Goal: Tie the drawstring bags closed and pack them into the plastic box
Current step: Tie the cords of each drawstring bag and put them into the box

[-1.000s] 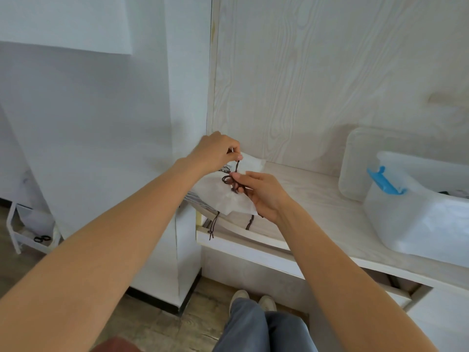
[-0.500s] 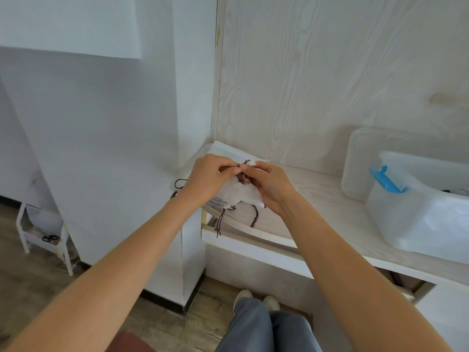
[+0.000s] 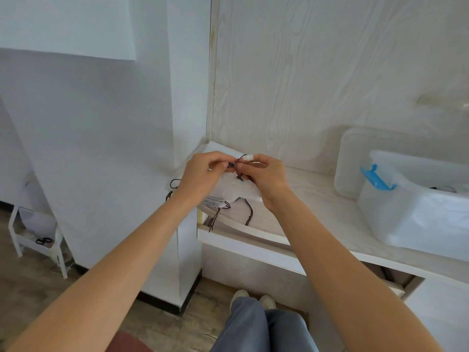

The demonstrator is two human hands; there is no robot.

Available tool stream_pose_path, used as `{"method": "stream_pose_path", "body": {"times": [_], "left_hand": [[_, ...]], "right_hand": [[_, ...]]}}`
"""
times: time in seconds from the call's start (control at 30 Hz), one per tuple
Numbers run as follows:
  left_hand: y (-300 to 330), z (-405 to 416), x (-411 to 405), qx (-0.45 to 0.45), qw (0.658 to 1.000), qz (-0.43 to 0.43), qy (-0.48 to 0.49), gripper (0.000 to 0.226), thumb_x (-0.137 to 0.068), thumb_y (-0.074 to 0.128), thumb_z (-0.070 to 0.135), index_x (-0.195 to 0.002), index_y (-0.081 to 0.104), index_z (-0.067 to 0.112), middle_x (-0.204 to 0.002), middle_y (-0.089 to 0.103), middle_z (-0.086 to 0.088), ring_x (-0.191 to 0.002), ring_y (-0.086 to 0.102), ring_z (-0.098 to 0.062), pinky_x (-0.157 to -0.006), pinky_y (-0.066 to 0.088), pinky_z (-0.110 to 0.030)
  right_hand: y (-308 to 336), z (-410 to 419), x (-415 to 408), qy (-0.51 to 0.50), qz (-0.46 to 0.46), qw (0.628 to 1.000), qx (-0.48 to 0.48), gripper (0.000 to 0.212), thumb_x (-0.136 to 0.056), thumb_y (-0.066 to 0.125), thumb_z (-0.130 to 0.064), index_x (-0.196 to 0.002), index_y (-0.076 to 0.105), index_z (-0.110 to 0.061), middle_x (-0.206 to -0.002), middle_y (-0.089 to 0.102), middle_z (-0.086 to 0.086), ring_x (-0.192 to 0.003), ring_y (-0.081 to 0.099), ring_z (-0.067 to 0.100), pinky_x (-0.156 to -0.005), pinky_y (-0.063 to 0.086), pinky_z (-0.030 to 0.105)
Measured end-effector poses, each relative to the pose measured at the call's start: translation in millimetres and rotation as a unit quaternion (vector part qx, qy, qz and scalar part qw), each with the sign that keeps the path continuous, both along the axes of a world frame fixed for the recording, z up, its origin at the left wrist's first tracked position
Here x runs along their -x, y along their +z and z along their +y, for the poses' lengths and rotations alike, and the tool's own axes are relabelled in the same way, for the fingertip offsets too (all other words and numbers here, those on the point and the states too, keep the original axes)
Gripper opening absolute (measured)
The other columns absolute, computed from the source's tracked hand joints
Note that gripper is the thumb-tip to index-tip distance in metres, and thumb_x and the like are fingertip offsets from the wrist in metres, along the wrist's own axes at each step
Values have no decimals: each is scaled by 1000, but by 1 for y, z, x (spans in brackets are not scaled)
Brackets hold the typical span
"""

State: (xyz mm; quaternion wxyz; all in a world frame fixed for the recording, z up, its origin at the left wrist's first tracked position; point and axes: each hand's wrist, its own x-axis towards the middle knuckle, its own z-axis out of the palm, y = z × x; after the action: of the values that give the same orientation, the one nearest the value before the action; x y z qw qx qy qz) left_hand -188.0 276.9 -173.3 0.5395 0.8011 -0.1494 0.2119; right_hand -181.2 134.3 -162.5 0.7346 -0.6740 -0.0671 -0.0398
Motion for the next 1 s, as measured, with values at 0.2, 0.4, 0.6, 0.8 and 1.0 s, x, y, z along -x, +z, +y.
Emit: {"method": "stream_pose_path", "body": {"times": [0.2,0.4,0.6,0.8,1.0], "left_hand": [[-1,-8,1,24,999,2,36,13,-88,63,25,-79,70,20,-77,70,7,-72,65,1,-65,46,-7],[3,-10,-6,20,996,27,88,8,-84,65,15,-82,72,13,-73,68,3,-62,61,5,-63,46,-6],[5,-8,-4,21,997,19,77,4,-83,67,11,-85,67,7,-73,69,-5,-60,63,0,-64,48,-10],[5,-2,-1,-40,998,2,43,14,-88,61,16,-89,74,11,-78,70,1,-69,64,1,-73,49,-14],[7,4,-1,-43,998,48,-16,19,-90,60,22,-97,71,8,-85,70,-2,-83,65,-13,-62,47,-11]], "right_hand": [[1,5,3,-38,-22,997,58,12,-74,72,1,-74,63,-7,-66,66,7,-47,56,6,-56,46,19],[-1,5,5,-31,-31,997,68,14,-73,74,0,-72,65,-10,-70,69,8,-58,61,13,-67,50,28],[1,3,8,0,-41,998,43,14,-75,71,4,-73,64,-8,-68,69,5,-57,62,12,-60,51,18],[0,5,7,-21,-41,998,35,11,-76,74,-2,-78,63,-4,-71,68,8,-54,61,7,-56,48,16],[-2,3,4,-17,-51,997,53,9,-78,72,-7,-79,64,-4,-70,67,8,-56,60,8,-58,47,18]]}}
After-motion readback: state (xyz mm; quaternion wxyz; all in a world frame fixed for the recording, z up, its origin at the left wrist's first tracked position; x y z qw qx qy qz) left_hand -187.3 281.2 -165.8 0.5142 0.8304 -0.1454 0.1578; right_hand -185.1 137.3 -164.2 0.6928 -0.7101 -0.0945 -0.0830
